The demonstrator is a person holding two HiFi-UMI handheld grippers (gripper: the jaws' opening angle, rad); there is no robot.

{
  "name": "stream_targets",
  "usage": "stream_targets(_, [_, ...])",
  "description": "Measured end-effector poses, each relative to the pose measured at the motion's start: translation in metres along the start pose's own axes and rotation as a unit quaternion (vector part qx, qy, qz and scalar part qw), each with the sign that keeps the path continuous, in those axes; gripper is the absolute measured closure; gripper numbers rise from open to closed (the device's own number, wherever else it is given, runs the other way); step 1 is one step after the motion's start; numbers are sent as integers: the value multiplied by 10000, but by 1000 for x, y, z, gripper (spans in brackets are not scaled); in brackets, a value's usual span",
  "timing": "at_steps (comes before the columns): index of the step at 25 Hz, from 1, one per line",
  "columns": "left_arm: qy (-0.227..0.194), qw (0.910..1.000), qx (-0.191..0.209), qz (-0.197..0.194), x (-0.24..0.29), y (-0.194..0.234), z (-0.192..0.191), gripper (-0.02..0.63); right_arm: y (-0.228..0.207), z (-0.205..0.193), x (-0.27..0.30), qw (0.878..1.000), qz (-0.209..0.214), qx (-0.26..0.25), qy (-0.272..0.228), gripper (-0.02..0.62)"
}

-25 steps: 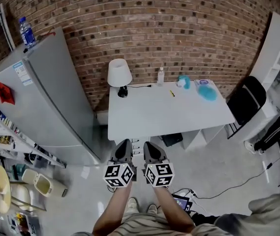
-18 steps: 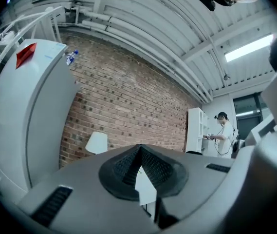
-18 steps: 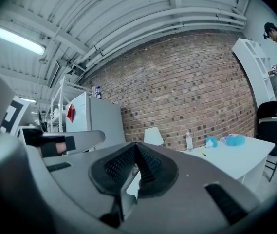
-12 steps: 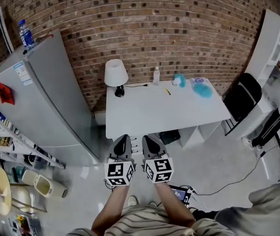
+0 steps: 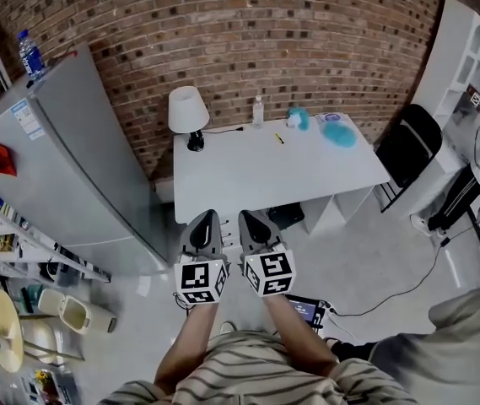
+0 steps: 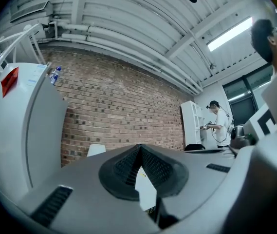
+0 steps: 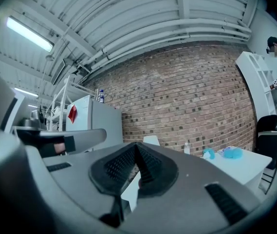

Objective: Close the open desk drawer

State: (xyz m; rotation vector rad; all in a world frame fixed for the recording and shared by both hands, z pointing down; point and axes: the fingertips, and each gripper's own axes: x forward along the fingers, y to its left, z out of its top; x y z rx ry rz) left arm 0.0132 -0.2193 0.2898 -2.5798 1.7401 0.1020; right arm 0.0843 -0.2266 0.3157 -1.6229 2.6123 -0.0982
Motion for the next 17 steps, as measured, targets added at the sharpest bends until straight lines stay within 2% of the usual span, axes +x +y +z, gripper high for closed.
stream_targets(17, [26,9999,68,-91,9,-5,-2,600,-7,8,1,9999,-85,-52,-121,584])
